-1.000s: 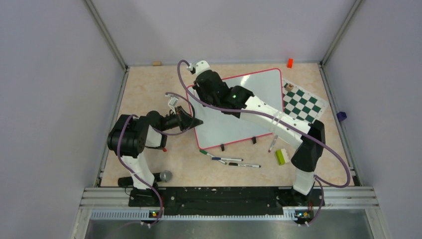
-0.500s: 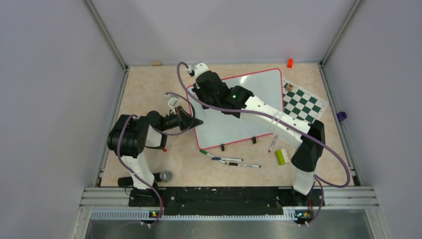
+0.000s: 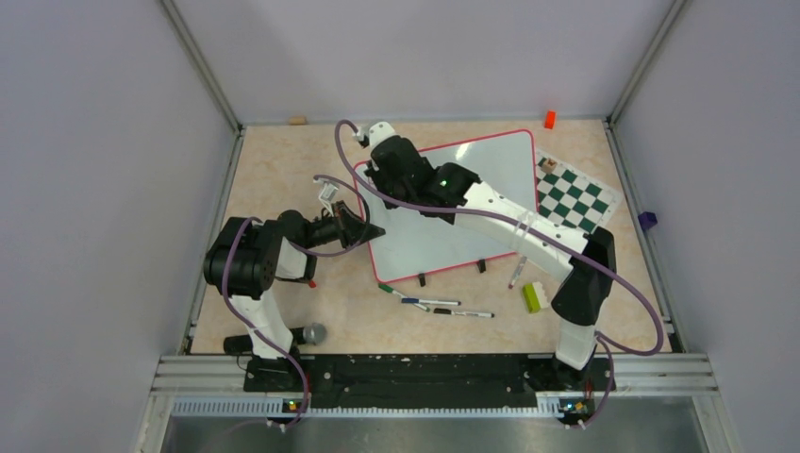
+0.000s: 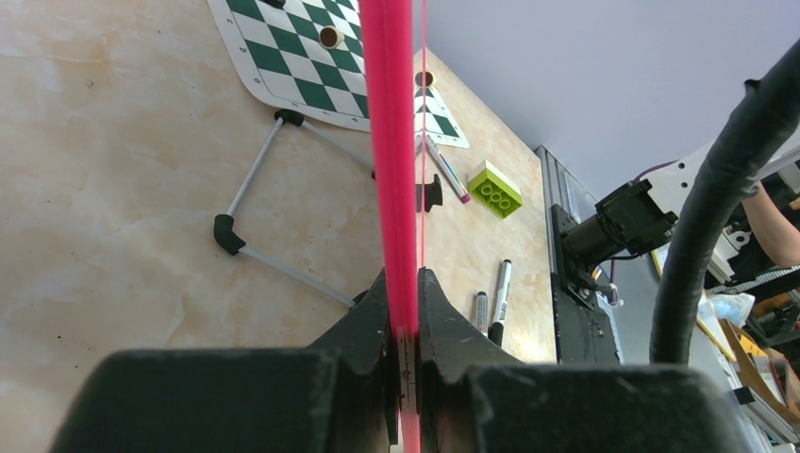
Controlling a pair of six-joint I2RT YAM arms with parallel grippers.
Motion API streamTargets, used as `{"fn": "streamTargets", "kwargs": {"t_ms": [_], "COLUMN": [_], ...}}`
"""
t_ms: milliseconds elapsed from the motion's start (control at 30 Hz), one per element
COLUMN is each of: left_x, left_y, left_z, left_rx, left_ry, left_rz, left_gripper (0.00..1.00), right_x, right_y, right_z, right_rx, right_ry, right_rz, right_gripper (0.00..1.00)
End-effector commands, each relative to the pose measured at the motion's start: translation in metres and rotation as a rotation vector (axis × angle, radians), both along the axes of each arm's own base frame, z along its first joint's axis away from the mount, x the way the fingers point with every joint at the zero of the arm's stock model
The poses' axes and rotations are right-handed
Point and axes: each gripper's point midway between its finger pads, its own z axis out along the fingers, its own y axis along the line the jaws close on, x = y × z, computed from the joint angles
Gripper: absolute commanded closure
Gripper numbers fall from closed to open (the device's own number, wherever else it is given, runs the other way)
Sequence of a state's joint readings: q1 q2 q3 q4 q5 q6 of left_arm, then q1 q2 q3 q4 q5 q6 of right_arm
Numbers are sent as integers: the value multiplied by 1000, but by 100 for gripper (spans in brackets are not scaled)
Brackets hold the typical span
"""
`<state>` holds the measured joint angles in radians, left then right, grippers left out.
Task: Write a sentence on the whiteboard
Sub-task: Open the sentence on the whiteboard.
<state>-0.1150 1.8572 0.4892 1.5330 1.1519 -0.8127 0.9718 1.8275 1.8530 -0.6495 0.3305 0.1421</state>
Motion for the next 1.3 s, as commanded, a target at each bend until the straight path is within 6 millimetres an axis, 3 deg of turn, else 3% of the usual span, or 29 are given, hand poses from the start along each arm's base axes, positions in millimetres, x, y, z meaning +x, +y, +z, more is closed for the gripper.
{"fn": "streamTargets", "kwargs": {"t_ms": [0,400,833,1267], "left_x": [-8,-8,-8,-5], "left_y": [-7,-8,-7,-9], "left_z": [3,3,3,7], "left_rx": [23,23,23,22], "left_ry": [-163,-163,-164,-175], "left_rz": [-60,-60,-62,-91], "left_gripper": [100,100,100,100], "right_x": [5,-1,-15,-33], "right_y": [-12,-19,-23,-71], "right_z": [1,-3,51,86], "right_rx": [-27,-36,125,315], "right_ry": [-18,-7,-84,-131], "right_rz": [-51,-47,19,-20], "right_gripper": [100,100,100,100]}}
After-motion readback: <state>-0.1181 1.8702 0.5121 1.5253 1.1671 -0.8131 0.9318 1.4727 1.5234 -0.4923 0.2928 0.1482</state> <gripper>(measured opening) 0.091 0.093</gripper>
